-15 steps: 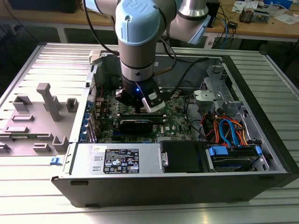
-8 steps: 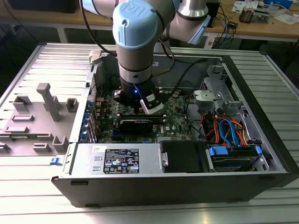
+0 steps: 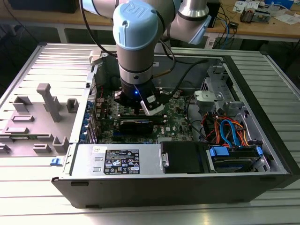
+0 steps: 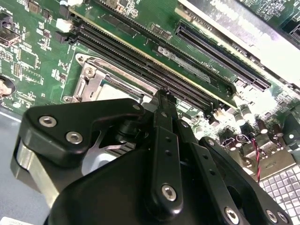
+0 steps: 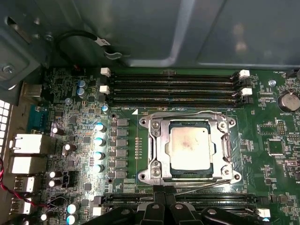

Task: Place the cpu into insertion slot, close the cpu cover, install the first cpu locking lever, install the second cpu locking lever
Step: 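Install the second cpu locking lever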

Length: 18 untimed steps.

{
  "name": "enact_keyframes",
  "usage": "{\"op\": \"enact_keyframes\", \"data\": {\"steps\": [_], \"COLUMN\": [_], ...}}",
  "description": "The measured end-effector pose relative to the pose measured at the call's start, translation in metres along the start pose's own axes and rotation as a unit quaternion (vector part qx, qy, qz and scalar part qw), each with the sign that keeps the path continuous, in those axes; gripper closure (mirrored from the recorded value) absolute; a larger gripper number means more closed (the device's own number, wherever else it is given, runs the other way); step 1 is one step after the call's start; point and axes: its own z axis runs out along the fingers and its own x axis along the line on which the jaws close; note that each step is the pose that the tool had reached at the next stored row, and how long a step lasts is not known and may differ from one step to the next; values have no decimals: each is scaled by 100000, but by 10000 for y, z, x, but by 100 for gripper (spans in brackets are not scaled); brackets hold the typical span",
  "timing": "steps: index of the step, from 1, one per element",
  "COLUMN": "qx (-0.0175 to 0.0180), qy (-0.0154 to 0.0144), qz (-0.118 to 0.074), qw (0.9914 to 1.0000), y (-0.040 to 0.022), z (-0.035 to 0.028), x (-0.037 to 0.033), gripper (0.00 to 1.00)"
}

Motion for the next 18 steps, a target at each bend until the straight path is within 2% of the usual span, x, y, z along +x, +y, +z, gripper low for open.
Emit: {"op": "enact_keyframes", "data": {"steps": [3,13,18], "qx": [-153,-144,-142], "qy": [7,20,25], "qz": [9,8,13], "qw": [100000,100000,100000], "y": [3,9,-31], "z": [-11,-51,-58], "x": [-2,-4,-3], "gripper": [89,89,89]}}
